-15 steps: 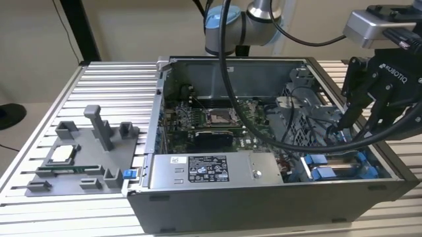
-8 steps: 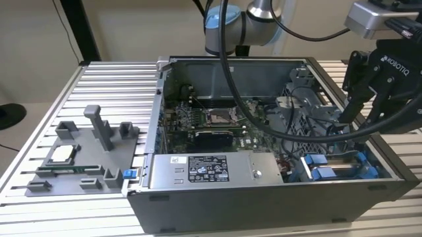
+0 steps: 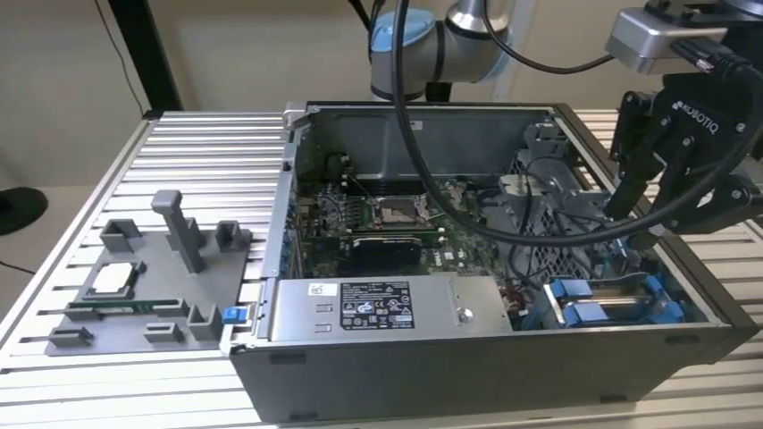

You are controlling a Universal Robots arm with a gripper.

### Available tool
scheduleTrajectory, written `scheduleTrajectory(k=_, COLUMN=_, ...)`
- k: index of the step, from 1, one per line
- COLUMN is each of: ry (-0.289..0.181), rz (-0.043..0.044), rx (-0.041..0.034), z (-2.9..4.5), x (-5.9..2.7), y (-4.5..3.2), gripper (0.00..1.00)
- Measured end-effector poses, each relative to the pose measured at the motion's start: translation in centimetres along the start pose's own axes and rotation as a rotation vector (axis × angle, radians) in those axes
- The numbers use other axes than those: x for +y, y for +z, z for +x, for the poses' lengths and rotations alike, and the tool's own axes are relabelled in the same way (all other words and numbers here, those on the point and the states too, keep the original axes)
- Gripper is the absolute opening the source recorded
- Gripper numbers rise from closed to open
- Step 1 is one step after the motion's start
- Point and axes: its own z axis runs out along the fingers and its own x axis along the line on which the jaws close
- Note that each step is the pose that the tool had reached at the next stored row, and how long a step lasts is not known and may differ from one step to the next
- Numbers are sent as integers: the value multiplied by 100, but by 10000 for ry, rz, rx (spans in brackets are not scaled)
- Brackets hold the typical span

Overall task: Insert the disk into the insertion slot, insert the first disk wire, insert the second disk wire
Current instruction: 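Insert the disk into the insertion slot, then insert the first disk wire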

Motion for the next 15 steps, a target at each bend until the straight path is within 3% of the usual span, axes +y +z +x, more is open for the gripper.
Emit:
scheduleTrajectory(k=9, ry=-398, rz=297, rx=4, z=-128, x=0, y=113, gripper=100)
scheduleTrajectory(k=15, ry=-641, rz=326, rx=-10, z=-137, x=-1, y=132, gripper=100)
